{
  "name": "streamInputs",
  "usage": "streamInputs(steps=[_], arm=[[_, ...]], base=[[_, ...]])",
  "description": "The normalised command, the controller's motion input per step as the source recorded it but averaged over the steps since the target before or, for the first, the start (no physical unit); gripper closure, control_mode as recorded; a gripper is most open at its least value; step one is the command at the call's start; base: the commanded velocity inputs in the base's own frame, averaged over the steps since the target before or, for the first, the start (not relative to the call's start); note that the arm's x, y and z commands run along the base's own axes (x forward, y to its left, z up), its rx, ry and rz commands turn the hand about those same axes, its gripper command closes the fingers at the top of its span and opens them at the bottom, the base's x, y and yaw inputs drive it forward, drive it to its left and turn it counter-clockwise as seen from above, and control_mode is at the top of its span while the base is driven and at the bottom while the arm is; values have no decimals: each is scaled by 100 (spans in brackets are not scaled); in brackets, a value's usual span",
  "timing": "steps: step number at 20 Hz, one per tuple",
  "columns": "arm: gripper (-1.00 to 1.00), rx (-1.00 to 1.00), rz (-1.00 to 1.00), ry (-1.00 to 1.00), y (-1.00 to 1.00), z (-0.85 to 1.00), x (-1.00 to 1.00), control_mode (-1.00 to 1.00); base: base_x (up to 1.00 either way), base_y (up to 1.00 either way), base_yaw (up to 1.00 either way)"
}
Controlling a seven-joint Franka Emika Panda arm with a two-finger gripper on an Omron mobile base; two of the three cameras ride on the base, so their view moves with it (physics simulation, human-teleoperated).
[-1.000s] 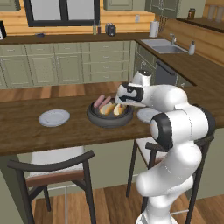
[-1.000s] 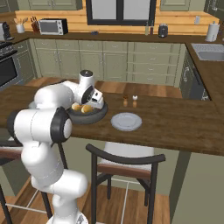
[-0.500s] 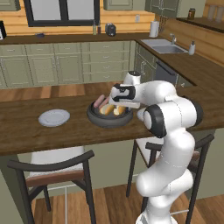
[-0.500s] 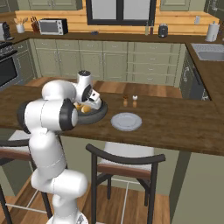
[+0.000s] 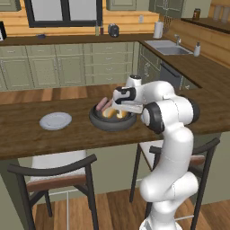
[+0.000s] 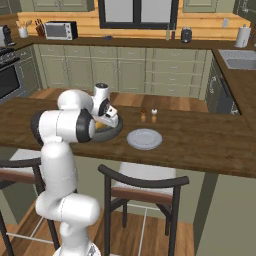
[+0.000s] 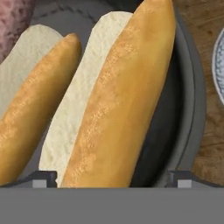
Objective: Place one bun and one sausage from the bowl on each plate.
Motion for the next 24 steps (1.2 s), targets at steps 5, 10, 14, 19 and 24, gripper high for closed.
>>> streamInputs(steps=[5, 10, 14, 19, 24], arm=[[100, 0, -1, 2, 0, 0, 7, -100], [100, 0, -1, 0, 0, 0, 0, -100], [100, 0, -11, 1, -5, 24, -14, -100], [100, -4, -26, -1, -94, 97, -91, -100], [100, -28, -22, -2, -100, 18, -64, -100]], base=[[0, 0, 0], [0, 0, 0], [0, 0, 0], [0, 0, 0], [0, 0, 0]])
